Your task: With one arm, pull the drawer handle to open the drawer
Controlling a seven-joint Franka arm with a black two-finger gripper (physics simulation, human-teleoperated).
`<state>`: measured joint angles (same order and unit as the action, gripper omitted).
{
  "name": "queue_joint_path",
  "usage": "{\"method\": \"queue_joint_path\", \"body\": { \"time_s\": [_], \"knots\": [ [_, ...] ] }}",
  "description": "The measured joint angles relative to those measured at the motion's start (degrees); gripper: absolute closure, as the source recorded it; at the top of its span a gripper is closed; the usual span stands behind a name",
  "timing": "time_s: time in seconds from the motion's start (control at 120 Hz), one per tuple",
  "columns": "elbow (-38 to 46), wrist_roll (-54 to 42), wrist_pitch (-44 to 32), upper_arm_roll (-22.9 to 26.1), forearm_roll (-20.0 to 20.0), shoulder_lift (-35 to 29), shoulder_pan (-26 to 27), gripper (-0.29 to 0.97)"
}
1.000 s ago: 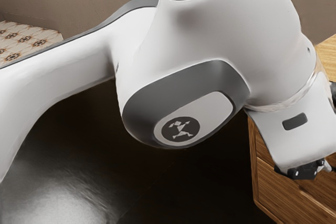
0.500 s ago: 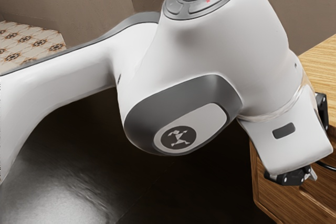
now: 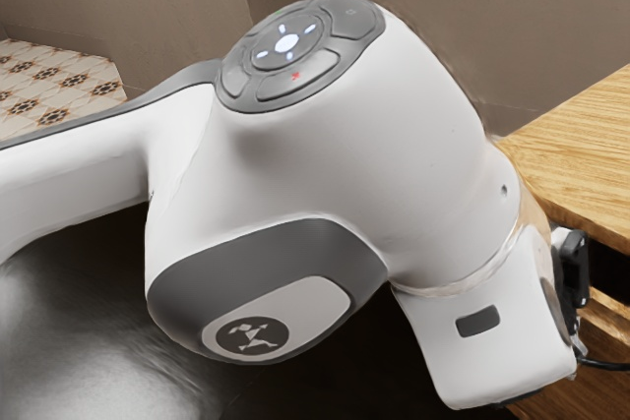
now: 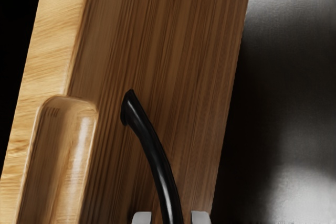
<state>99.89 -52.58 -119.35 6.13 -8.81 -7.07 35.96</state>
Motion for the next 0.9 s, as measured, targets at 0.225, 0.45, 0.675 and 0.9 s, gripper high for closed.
{"method": "queue_joint_path", "body": {
  "time_s": [0.225, 0.45, 0.675, 0.9],
  "knots": [
    [8.4, 0.7, -3.1, 0.1, -0.1, -7.2, -0.3, 0.79],
    [15.9, 2.1, -5.0, 3.8, -0.7, -14.7, -2.2, 0.78],
    [21.1, 3.3, -5.5, 6.2, -0.4, -21.1, -2.9, 0.75],
    [25.6, 4.6, -5.8, 7.7, -0.2, -25.4, -4.3, 0.77]
  ]
}}
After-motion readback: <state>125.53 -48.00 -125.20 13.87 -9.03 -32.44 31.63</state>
